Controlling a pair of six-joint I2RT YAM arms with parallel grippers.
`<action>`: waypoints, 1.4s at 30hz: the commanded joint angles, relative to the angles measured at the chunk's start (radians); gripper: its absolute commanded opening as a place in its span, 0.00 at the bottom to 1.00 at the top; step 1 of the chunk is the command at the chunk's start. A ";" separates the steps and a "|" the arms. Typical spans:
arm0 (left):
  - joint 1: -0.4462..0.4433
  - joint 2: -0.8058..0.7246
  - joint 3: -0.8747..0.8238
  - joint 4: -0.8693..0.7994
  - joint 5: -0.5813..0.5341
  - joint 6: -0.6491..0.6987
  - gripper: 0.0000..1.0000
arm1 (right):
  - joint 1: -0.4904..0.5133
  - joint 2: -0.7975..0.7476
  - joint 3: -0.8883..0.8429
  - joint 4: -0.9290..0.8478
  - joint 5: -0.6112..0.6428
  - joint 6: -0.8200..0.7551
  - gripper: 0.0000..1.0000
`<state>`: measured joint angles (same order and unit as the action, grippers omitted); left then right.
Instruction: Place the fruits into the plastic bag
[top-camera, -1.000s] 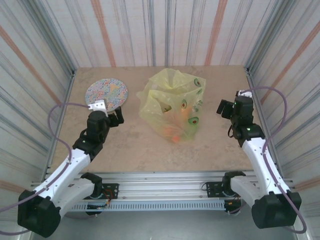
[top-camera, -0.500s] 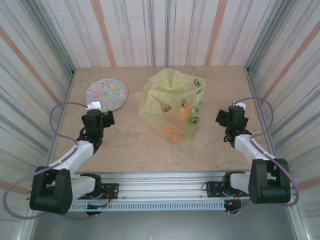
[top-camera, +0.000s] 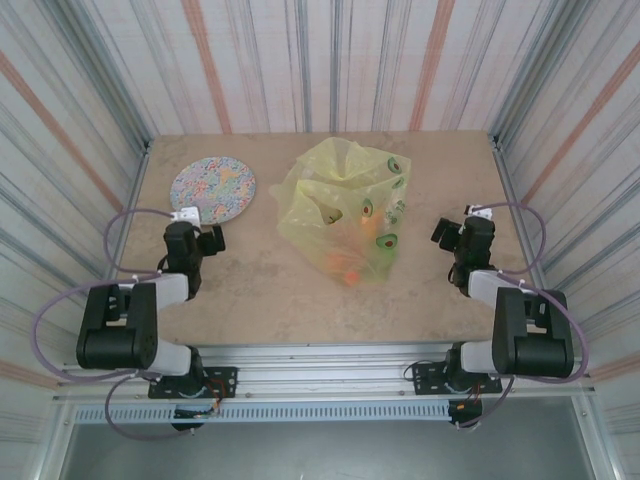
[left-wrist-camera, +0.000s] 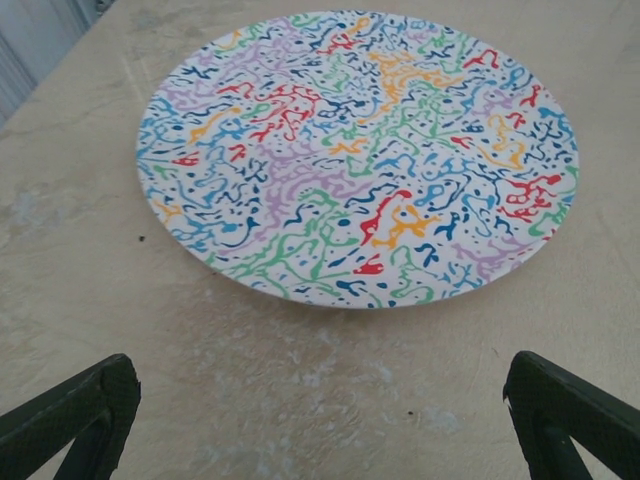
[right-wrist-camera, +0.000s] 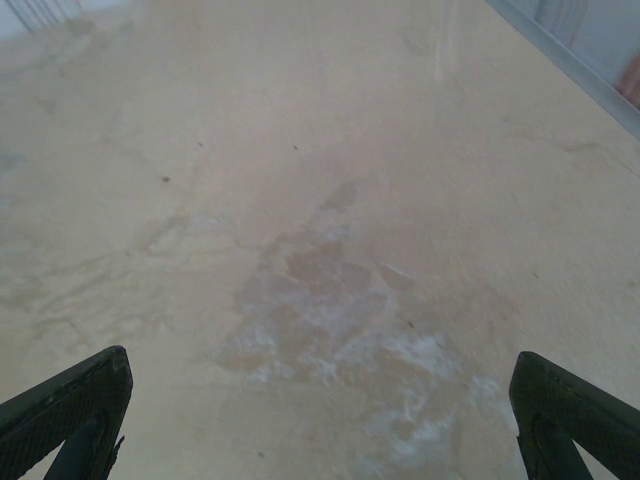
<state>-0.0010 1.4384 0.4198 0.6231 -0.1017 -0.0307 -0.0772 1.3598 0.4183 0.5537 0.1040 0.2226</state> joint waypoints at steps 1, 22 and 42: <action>-0.005 0.029 0.024 0.076 0.091 0.061 0.99 | -0.015 0.023 -0.021 0.118 -0.049 -0.040 0.99; -0.025 0.071 -0.013 0.171 0.105 0.097 0.99 | 0.041 0.183 -0.026 0.283 -0.066 -0.125 0.99; -0.026 0.070 -0.012 0.170 0.105 0.098 0.99 | 0.045 0.183 -0.027 0.282 -0.058 -0.128 0.99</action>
<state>-0.0219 1.5047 0.4164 0.7639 0.0074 0.0422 -0.0383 1.5387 0.3950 0.8158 0.0399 0.1184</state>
